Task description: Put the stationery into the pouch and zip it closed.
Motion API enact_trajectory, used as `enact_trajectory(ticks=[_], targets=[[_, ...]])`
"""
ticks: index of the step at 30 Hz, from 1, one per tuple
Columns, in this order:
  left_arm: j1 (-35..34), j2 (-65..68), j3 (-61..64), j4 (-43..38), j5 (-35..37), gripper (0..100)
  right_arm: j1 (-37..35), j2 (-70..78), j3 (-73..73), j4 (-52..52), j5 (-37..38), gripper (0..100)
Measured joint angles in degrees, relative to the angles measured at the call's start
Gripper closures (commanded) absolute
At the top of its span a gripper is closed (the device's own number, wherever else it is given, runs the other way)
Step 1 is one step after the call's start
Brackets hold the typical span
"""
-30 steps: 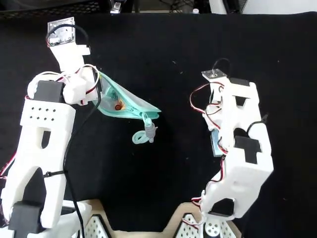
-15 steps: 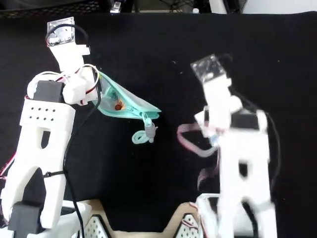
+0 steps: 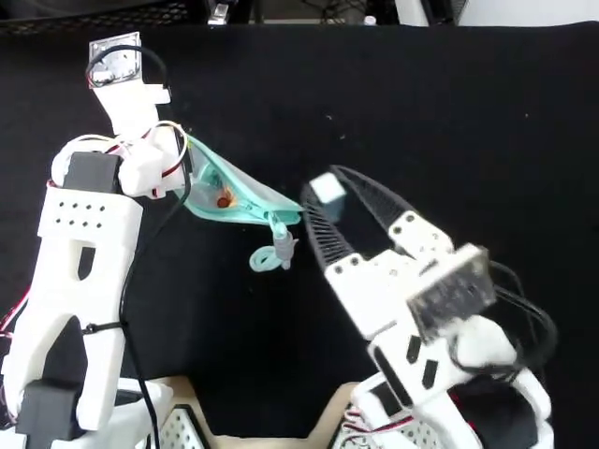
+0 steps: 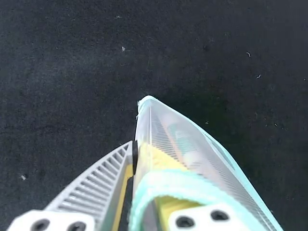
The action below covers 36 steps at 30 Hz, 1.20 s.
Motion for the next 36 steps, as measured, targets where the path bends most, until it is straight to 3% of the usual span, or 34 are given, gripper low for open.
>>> enact_trajectory(ticks=[4,11,20,28,36], targets=[[0.00,0.00,0.00,0.00,0.00,97,-6.07,7.30,-1.85,-7.38,-0.44,98.6],[0.00,0.00,0.00,0.00,0.00,97,-12.75,21.71,-4.40,-10.73,-0.62,98.6],[0.00,0.00,0.00,0.00,0.00,97,-12.75,28.22,-4.04,-15.03,-0.53,98.6],[-0.62,0.00,0.00,0.00,0.00,97,-10.37,27.60,7.91,-25.41,-0.79,98.6],[-0.79,0.00,0.00,0.00,0.00,97,-8.88,28.04,15.30,-27.34,-0.70,98.6]])
